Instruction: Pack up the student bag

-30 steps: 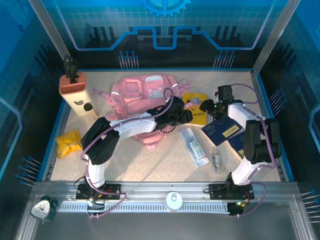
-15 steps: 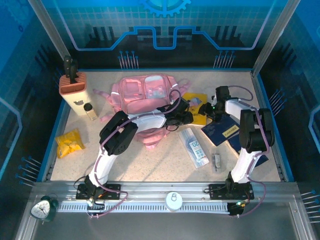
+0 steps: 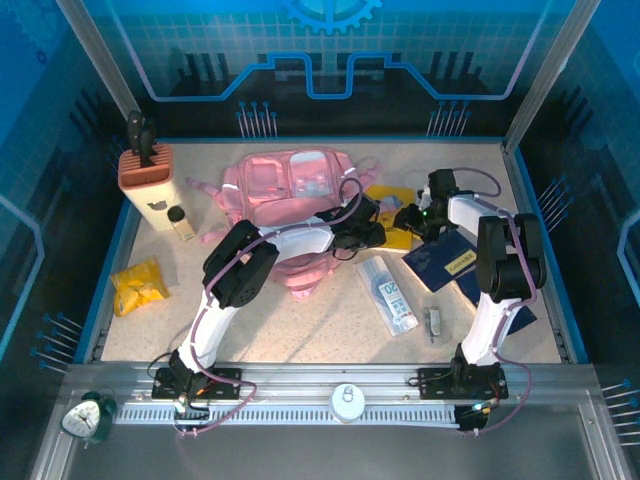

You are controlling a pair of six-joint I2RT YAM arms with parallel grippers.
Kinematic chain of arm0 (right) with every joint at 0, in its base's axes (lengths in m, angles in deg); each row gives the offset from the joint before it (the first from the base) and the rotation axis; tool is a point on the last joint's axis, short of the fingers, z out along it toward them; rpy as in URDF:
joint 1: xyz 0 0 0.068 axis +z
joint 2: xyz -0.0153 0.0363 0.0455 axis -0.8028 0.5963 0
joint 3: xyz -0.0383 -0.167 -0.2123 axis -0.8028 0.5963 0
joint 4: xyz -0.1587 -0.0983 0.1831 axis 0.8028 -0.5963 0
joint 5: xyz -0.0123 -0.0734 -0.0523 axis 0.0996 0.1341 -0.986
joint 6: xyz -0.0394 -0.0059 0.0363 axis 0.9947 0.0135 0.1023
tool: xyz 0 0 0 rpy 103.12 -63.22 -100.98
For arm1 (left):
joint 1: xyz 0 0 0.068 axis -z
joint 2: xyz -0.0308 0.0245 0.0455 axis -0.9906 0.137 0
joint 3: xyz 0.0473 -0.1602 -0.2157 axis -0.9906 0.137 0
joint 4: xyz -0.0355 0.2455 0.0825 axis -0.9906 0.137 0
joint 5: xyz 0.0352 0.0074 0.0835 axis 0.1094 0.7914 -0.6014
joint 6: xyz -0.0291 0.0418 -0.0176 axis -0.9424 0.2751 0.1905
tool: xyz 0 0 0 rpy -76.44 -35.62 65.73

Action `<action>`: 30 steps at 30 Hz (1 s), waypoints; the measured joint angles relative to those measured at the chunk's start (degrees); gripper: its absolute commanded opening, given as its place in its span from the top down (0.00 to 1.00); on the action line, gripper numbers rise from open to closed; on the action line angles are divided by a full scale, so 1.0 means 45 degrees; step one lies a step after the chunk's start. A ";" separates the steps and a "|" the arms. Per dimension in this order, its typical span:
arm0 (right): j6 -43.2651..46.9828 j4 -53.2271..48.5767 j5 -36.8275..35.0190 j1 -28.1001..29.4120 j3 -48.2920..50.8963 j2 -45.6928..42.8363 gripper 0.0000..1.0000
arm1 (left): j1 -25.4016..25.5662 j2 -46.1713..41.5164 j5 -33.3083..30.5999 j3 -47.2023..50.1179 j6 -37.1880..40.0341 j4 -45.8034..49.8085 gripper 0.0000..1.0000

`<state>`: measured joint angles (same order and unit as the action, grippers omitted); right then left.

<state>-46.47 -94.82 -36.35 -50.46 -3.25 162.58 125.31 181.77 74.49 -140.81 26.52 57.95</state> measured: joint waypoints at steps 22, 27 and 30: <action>0.0126 0.0301 0.1307 -0.0325 0.0301 -0.1073 0.76 | -0.0039 0.0039 0.0024 0.0000 -0.0005 -0.0005 0.57; 0.0131 0.0427 0.1486 -0.0340 0.0437 -0.1243 0.78 | -0.0039 0.0039 0.0024 0.0000 -0.0005 0.0000 0.57; 0.0121 0.0525 0.1530 -0.0374 0.0520 -0.1253 0.81 | -0.0039 0.0044 0.0024 0.0000 -0.0005 -0.0005 0.57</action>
<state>-45.92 -92.46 -29.47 -52.14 -0.91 156.94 125.13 181.97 74.60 -140.81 26.49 57.93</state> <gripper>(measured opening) 0.201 0.433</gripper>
